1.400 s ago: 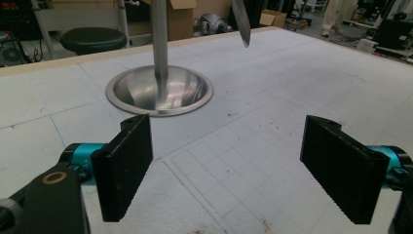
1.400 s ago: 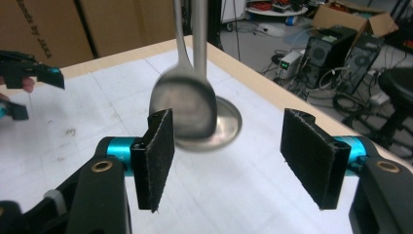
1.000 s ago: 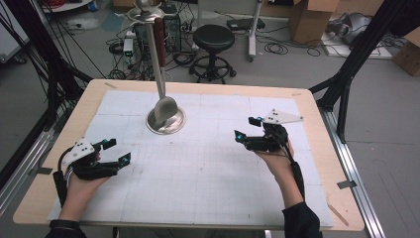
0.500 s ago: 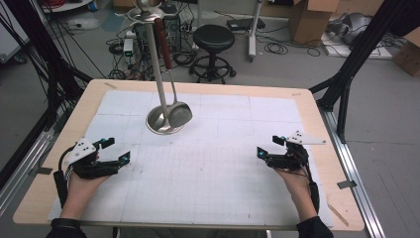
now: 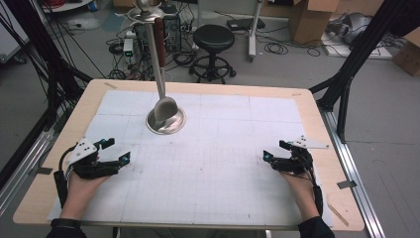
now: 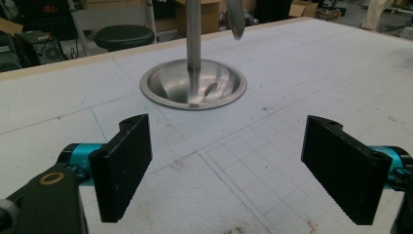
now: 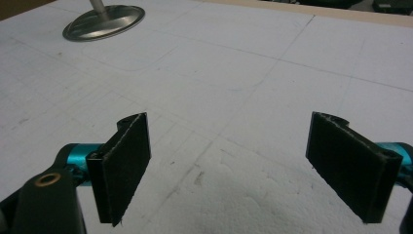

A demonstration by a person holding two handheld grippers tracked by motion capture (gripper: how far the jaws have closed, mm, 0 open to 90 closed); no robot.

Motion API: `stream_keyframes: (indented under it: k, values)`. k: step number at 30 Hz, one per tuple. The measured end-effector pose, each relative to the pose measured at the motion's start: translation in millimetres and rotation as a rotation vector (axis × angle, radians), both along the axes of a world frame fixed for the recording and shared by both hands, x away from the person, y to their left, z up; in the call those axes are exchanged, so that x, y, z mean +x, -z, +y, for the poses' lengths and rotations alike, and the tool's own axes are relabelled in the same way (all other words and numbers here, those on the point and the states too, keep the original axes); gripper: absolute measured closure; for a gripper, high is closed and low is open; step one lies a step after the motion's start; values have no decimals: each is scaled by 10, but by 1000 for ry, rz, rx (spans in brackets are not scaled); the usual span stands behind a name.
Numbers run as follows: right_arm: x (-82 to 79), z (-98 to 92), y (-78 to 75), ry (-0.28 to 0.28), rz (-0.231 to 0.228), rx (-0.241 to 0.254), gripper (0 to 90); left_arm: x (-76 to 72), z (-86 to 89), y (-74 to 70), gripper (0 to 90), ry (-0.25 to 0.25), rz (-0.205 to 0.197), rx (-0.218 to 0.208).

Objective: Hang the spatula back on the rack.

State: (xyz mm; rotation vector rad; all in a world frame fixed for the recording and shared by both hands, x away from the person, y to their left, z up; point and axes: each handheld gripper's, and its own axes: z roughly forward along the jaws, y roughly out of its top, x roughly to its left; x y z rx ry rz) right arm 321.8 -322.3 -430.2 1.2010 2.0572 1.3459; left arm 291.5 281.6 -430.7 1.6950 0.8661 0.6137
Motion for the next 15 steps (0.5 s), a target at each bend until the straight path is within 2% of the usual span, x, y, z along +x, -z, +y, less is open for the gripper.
stream_keyframes:
  k: [15]
  values:
    - [22, -24, 36, 1, 14, 5, 158, 4, -10, 7, 194, 1, 0, 11]
